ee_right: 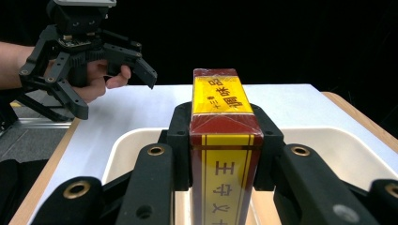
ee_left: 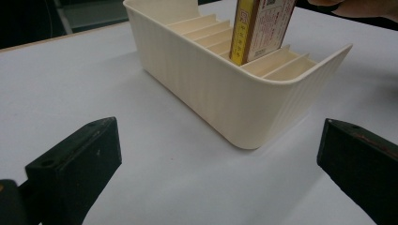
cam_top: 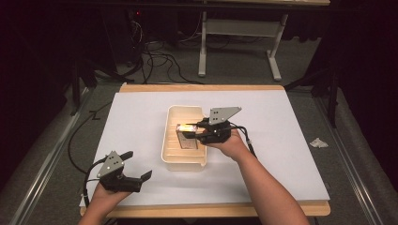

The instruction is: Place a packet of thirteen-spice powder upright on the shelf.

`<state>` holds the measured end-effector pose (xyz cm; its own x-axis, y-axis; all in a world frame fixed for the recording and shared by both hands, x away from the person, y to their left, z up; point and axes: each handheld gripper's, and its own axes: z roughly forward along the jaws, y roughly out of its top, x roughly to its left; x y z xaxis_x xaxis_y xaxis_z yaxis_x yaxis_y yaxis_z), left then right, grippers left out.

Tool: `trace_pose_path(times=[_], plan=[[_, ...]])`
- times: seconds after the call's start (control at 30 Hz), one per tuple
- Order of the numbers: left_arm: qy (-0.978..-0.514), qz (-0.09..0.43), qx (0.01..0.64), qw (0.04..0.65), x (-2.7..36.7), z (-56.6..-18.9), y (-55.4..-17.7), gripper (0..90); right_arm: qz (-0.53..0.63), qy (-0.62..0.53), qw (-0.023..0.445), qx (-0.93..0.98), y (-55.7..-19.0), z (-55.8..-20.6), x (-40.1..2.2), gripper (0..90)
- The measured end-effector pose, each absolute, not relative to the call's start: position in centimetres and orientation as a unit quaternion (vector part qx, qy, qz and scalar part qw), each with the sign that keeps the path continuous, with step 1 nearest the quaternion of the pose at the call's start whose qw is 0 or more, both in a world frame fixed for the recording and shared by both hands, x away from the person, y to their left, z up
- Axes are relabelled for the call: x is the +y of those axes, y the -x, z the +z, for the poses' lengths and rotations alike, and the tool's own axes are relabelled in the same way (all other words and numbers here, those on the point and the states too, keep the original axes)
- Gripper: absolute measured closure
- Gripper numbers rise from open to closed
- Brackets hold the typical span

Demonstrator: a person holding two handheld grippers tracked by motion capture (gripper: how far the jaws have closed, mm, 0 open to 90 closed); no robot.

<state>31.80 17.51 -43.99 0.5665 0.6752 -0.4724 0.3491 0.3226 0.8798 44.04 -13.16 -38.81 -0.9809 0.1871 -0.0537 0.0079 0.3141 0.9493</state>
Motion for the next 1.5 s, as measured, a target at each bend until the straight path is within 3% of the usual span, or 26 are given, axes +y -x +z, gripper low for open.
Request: trace_pose_path(times=[1.5], plan=[[-0.571, 0.123, 0.450, 0.676, 17.5, -44.0, -31.8, 0.7, 0.551, -0.097, 0.055, 0.827, -44.0, -42.6, -12.9, 64.7]])
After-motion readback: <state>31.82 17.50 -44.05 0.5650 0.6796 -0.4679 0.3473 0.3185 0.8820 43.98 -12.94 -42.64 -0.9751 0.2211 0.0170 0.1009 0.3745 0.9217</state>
